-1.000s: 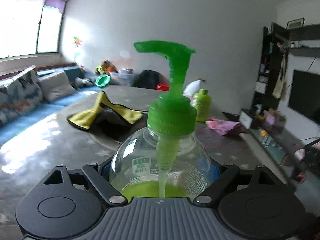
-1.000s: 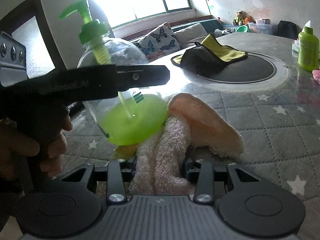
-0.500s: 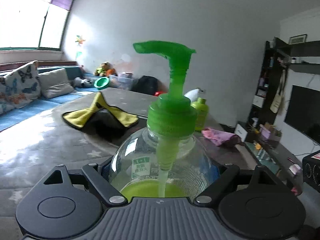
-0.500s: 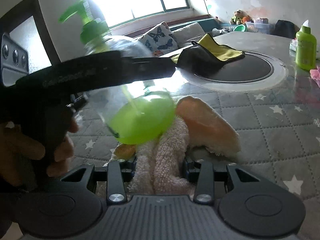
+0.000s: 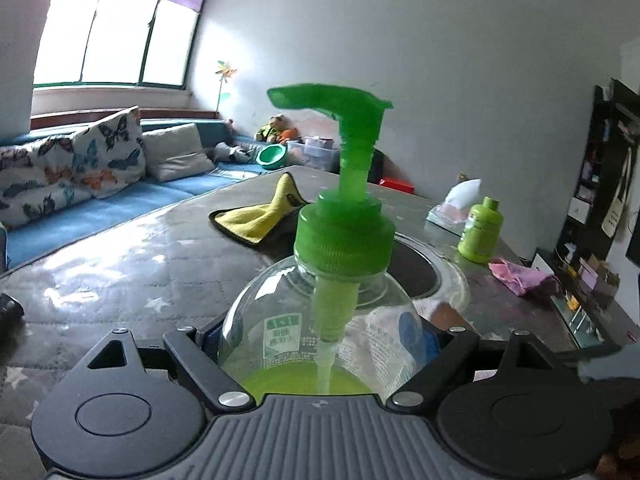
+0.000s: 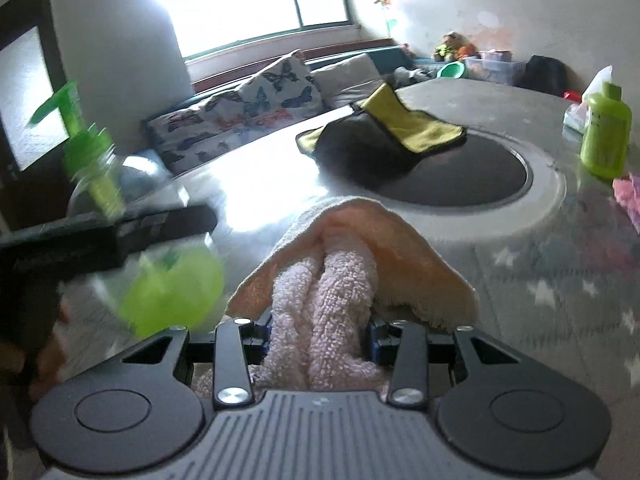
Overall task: Clean container
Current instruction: 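Lower the soap bottle and the towel onto the table with both grippers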
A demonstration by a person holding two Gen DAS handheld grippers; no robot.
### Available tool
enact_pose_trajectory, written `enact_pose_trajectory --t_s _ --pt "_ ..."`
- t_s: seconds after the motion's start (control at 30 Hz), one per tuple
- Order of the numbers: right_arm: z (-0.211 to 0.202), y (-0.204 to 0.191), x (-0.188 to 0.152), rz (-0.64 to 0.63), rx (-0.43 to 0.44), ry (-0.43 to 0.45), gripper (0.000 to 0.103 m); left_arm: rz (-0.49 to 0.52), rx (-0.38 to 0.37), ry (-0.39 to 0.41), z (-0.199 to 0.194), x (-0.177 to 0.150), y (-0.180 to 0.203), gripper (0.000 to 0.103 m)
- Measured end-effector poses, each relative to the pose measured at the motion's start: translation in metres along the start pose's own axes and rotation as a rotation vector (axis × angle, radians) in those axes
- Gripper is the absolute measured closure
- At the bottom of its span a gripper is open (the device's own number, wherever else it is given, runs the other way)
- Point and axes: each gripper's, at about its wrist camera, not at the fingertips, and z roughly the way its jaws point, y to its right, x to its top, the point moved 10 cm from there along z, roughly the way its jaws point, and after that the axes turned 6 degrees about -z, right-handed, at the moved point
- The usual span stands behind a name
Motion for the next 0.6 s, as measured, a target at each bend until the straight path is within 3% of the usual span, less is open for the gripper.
enact_pose_trajectory --t_s 0.1,0.2,0.27,0.33,0.43,0.6 --pt "0.016 0.009 0.018 0.026 -0.043 0.026 0.06 0.003 0.017 -0.012 0.007 -0.001 -0.003 0.015" --pt "0.02 0.013 0.024 0.044 -0.057 0.031 0.05 -0.002 0.025 -0.026 0.013 -0.006 -0.005 0.015" --pt "0.013 0.013 0.023 0.035 -0.057 0.051 0.047 0.004 0.02 -0.021 0.014 -0.007 -0.005 0.014" --pt "0.005 0.014 0.02 0.024 -0.079 0.068 0.035 -0.002 0.016 -0.017 0.013 -0.007 -0.007 0.01" --pt "-0.01 0.016 0.011 0.038 -0.083 0.08 0.025 -0.017 0.027 0.003 0.007 -0.006 -0.009 0.001" --pt "-0.033 0.014 -0.003 0.044 -0.091 0.094 0.016 -0.029 0.022 -0.017 -0.009 -0.014 -0.006 0.0"
